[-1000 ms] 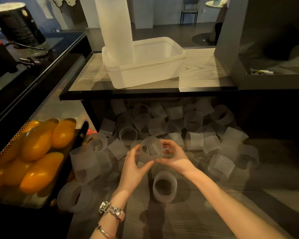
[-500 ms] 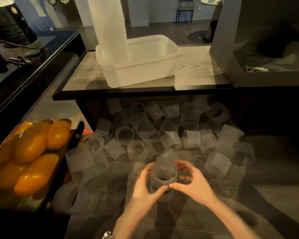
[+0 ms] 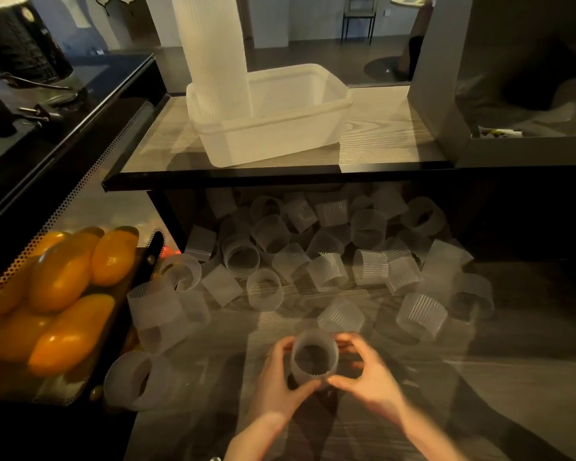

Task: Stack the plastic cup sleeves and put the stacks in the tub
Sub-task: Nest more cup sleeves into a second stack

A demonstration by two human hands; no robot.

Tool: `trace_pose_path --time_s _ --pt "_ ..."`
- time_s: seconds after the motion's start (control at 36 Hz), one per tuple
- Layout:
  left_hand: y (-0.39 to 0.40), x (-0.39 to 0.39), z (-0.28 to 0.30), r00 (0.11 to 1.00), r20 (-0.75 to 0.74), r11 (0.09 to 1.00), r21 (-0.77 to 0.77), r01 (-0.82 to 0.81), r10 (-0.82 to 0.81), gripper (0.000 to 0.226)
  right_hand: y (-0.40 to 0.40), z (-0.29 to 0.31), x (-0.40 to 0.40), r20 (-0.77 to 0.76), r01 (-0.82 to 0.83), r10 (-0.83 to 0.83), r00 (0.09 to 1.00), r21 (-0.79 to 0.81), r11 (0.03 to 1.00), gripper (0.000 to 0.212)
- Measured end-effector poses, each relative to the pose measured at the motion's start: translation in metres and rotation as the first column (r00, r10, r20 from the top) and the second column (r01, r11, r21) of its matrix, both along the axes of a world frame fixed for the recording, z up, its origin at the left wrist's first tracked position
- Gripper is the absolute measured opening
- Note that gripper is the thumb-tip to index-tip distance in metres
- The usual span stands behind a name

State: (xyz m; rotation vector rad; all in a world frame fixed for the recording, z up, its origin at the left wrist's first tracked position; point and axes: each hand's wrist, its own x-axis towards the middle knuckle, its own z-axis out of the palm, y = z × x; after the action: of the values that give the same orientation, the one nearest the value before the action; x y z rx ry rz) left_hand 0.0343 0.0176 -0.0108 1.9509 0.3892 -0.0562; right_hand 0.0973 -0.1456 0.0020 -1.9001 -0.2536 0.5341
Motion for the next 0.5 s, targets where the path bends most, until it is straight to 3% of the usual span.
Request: trace_pose_path --time_s 0.5 --pt "0.0041 0.0032 -0.0036 0.999 -0.027 0.998 -0.045 0.045 -0.047 0.071 -0.0008 0.0052 -0.0007 -0.059 0.026 -0.024 0.998 0.034 0.999 0.061"
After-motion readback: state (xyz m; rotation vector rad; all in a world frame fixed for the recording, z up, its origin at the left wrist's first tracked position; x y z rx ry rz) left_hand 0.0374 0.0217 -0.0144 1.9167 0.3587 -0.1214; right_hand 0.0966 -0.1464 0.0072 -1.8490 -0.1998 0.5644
